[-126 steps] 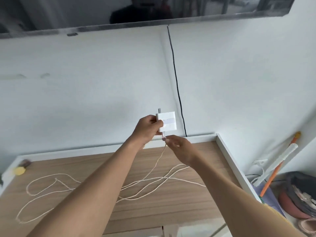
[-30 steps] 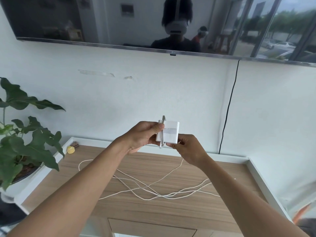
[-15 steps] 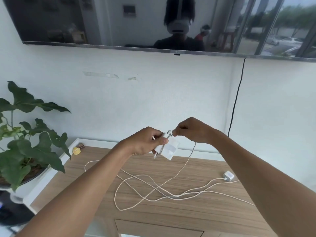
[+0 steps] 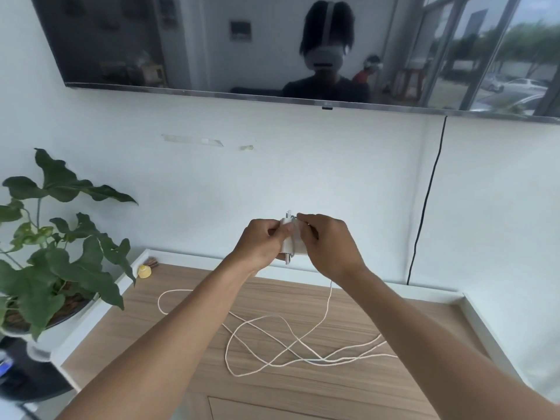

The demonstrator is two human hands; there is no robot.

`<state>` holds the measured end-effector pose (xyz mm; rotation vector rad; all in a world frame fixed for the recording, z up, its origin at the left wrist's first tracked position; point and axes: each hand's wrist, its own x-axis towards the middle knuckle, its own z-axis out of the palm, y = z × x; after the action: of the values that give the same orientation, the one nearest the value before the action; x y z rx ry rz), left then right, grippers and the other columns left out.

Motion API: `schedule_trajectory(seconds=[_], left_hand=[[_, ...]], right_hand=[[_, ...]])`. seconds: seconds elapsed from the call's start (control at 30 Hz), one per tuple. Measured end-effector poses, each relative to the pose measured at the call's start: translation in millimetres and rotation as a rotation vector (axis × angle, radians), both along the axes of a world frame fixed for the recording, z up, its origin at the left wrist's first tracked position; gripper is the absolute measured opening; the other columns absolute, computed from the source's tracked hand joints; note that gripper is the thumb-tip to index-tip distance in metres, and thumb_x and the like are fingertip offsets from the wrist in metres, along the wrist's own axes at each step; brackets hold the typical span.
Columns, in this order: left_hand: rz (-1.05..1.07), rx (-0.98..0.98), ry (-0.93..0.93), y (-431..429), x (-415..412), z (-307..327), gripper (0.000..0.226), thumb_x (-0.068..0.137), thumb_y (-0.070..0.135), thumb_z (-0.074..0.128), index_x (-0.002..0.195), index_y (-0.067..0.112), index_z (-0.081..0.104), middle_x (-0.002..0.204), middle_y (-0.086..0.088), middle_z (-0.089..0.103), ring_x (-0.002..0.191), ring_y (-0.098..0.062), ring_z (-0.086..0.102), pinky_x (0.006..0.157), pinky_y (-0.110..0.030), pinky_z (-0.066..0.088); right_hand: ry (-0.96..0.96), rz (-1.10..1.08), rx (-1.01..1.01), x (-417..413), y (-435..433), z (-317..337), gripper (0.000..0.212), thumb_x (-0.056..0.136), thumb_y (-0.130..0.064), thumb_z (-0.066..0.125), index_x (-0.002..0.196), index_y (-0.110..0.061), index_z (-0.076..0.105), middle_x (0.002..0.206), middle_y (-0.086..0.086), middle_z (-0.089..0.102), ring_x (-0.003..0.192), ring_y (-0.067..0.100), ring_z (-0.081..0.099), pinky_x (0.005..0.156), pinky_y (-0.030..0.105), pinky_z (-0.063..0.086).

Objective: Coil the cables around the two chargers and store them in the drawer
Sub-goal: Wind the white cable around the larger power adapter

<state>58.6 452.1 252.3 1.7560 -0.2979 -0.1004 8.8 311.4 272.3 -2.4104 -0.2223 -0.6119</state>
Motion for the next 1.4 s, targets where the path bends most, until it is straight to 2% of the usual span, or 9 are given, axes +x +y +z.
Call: schedule_trajectory(seconds=[0.1,0.27,0.43,0.57,0.7,0.9,1.1,1.27,1.4], left_hand=[[0.011,-0.148,0.103,0.3,-2.9,5.0,0.029,0.098,0.025,0.055,0.093,-0.001,0.068,0.081,-0.014,0.069,0.06,-0.019,0.069,0.059,-0.031,0.059],[0.007,-0.267,0.204,4.0,-5.2,10.7,0.035,0.098,0.026,0.053,0.103,-0.005,0.067,0.085,-0.015,0.069,0.063,-0.021,0.068,0.06,-0.029,0.059],[-0.061,-0.298,0.239,13.0,-7.3,17.9,0.028,0.095,0.027,0.057,0.101,0.001,0.067,0.092,-0.016,0.068,0.074,-0.029,0.068,0.059,-0.03,0.058],[-0.101,-0.337,0.238,18.5,-7.6,20.1,0.022,0.096,0.026,0.055,0.1,0.007,0.067,0.097,-0.012,0.068,0.079,-0.028,0.068,0.062,-0.03,0.058],[-0.077,-0.331,0.219,14.6,-6.6,23.8,0.03,0.094,0.032,0.059,0.104,0.005,0.068,0.099,-0.013,0.069,0.08,-0.03,0.068,0.074,-0.038,0.059],[-0.055,-0.362,0.269,9.0,-8.1,24.1,0.03,0.093,0.031,0.062,0.11,0.006,0.065,0.095,-0.013,0.07,0.072,-0.03,0.07,0.067,-0.038,0.059],[-0.02,-0.381,0.243,-1.7,-6.1,22.3,0.025,0.096,0.025,0.058,0.116,0.011,0.063,0.097,-0.01,0.067,0.074,-0.03,0.068,0.069,-0.041,0.06],[-0.015,-0.395,0.281,-6.8,-4.7,22.9,0.022,0.094,0.027,0.061,0.109,0.011,0.066,0.098,-0.011,0.067,0.077,-0.032,0.068,0.066,-0.04,0.059],[0.004,-0.365,0.266,-11.6,-6.2,21.3,0.027,0.086,0.024,0.072,0.108,0.009,0.067,0.098,-0.014,0.068,0.078,-0.031,0.069,0.069,-0.04,0.06]], right_hand=[[-0.104,0.024,-0.042,-6.1,7.6,-7.5,0.027,0.1,-0.024,0.041,0.103,-0.014,0.066,0.066,0.002,0.051,0.06,0.023,0.046,0.057,0.039,0.042],[-0.133,0.05,-0.036,-6.8,9.4,-11.3,0.036,0.098,-0.017,0.045,0.129,-0.031,0.058,0.068,-0.01,0.04,0.058,0.016,0.043,0.054,0.033,0.04],[-0.07,0.098,0.138,-5.3,9.0,-7.6,0.04,0.096,-0.008,0.042,0.123,-0.03,0.063,0.077,0.001,0.061,0.06,0.008,0.047,0.058,0.022,0.037],[-0.009,0.139,0.207,-4.2,5.9,1.0,0.04,0.094,-0.003,0.042,0.12,-0.022,0.066,0.058,-0.011,0.046,0.044,0.006,0.04,0.047,0.011,0.029],[-0.022,0.148,0.161,-1.7,5.2,0.8,0.041,0.097,-0.008,0.042,0.126,-0.029,0.062,0.074,-0.004,0.053,0.058,-0.001,0.047,0.057,0.009,0.034],[-0.057,0.142,0.103,-0.9,-4.6,-7.4,0.042,0.098,-0.011,0.043,0.129,-0.035,0.058,0.071,-0.005,0.04,0.06,0.005,0.041,0.058,0.012,0.035],[-0.259,0.089,0.051,-11.1,-5.1,-29.9,0.033,0.096,-0.009,0.049,0.125,-0.017,0.061,0.083,-0.009,0.043,0.061,0.006,0.045,0.056,0.011,0.036],[-0.322,0.023,0.067,-15.0,-5.6,-40.6,0.026,0.093,-0.006,0.054,0.116,-0.012,0.064,0.097,0.002,0.056,0.061,0.02,0.056,0.055,0.035,0.05],[-0.319,0.026,0.097,-14.9,-7.9,-42.3,0.025,0.093,-0.008,0.055,0.115,-0.012,0.066,0.096,0.003,0.057,0.062,0.019,0.058,0.056,0.036,0.051]])
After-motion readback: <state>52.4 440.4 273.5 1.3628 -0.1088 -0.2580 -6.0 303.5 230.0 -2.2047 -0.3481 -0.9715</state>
